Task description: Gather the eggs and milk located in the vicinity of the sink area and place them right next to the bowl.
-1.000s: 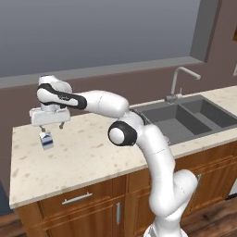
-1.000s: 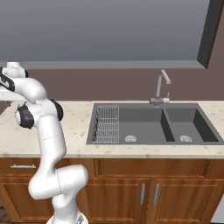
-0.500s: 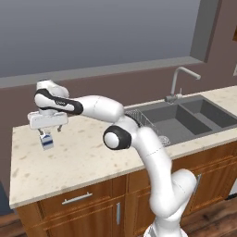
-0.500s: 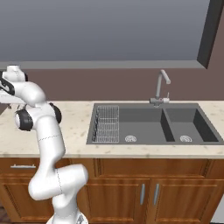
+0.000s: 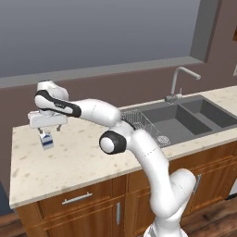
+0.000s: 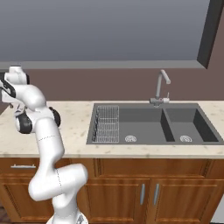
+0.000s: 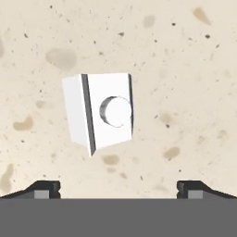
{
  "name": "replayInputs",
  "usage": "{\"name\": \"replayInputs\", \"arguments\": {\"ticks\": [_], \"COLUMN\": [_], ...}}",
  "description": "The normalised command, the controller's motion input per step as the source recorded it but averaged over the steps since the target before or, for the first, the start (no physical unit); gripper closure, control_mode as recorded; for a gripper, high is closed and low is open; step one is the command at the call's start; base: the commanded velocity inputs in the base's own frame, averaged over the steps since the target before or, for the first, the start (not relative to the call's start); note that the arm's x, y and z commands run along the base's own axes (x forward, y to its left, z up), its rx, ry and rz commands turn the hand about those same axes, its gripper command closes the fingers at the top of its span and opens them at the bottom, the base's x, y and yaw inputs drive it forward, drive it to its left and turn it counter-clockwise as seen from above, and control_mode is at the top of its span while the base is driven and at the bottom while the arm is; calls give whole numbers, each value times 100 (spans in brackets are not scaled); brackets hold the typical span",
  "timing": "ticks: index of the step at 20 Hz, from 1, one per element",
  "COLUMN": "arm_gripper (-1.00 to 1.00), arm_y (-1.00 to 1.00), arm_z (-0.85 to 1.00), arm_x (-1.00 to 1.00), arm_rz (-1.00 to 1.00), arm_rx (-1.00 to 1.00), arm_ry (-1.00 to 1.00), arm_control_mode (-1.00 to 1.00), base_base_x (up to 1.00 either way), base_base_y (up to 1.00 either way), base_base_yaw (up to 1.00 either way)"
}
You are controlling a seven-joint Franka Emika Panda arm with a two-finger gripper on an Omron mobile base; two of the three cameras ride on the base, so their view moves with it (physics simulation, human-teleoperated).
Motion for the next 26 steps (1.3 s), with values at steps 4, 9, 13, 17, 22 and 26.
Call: {"name": "replayInputs", "arguments": {"ticks": [4,9,13,17,22,26], "arm_gripper": [-100,-100,-100,-100,-100,-100], "arm_y": [30,18,0,0,5,8], "arm_z": [-3,-6,-2,0,-2,-9], "arm_x": [18,16,13,16,15,21], "arm_rz": [-2,-2,-3,-4,-5,-4], "arm_rx": [-7,-6,-1,-1,-4,-5], "arm_ry": [0,0,0,0,0,0], "arm_control_mode": [-100,-100,-100,-100,-100,-100], "base_base_x": [0,0,0,0,0,0], "base_base_y": [0,0,0,0,0,0], "base_base_yaw": [0,0,0,0,0,0]}}
